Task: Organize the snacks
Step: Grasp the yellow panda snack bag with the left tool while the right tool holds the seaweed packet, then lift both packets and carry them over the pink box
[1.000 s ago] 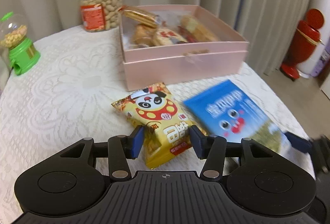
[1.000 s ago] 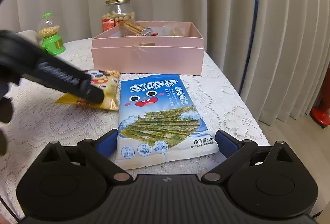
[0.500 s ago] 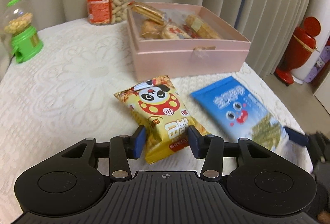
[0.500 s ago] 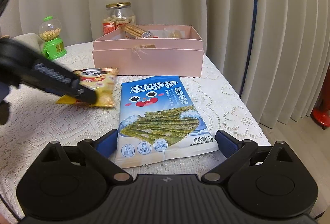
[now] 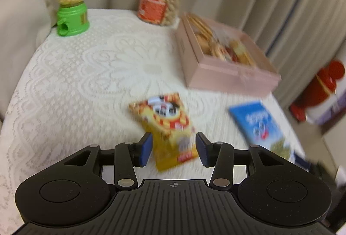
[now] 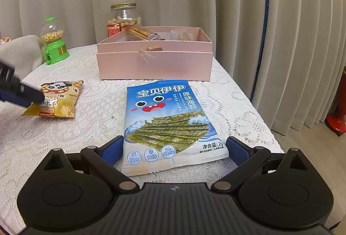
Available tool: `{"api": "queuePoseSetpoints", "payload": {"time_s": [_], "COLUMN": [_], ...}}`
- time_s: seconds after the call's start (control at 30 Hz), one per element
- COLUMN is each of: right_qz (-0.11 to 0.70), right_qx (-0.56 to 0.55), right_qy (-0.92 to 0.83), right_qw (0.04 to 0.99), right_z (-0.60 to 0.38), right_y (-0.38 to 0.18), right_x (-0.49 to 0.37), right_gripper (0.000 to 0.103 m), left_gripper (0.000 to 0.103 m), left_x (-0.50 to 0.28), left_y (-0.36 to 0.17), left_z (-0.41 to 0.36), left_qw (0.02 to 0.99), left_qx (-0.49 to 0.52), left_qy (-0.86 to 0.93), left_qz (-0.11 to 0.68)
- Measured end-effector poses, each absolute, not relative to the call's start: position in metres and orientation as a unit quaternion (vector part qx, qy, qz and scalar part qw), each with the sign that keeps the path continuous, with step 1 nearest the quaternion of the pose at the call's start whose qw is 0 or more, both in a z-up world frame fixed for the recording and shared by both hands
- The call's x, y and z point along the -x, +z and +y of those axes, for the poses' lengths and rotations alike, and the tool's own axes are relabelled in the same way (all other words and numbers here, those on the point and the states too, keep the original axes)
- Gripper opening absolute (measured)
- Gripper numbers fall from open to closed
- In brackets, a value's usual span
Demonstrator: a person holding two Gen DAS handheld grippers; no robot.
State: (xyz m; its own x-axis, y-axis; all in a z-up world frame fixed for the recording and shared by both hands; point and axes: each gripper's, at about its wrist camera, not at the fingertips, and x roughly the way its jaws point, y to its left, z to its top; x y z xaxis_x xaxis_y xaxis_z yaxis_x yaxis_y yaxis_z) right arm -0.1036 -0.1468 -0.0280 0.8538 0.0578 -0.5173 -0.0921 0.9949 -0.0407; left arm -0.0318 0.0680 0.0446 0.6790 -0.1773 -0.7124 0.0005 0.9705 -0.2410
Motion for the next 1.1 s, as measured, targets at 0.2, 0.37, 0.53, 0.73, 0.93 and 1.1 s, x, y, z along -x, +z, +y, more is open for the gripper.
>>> {"api": "queuePoseSetpoints", "payload": {"time_s": [0.2,0.37,0.53,0.73,0.93,1.1], "right_qz": [0.268,0.265,0.265,0.269,0.303,0.327], "right_qx": [0.033,0.033,0.033,0.037,0.04,0.04], "right_qy": [0.038,0.041,0.041,0.043,0.061,0.047], "right_qw": [0.962,0.963,0.963,0.961,0.95,0.943], "right_z": [-0.147,-0.147,-0.148,-0.147,-0.152,-0.149], "right_y": [-0.028,-0.028,-0.027,-0.027,-0.021,-0.017], "right_x": [0.104,0.105,0.104,0.103,0.099,0.094], "right_gripper": [0.099,0.099,0.099,0.099,0.103,0.103], "left_gripper": [0.05,0.06,0.061,0.06,0.059,0.06], "left_x": [-0.007,-0.006,-0.003,0.024,0.075,0.085], "left_y": [0.032,0.019,0.019,0.02,0.018,0.014], "left_z": [0.045,0.027,0.026,0.028,0.03,0.03], "left_qw": [0.912,0.912,0.913,0.912,0.906,0.908], "left_qx": [0.042,-0.011,-0.024,-0.018,-0.021,-0.018], "left_qy": [-0.014,-0.021,-0.032,-0.071,-0.119,-0.13], "left_qz": [0.409,0.41,0.405,0.403,0.405,0.399]}}
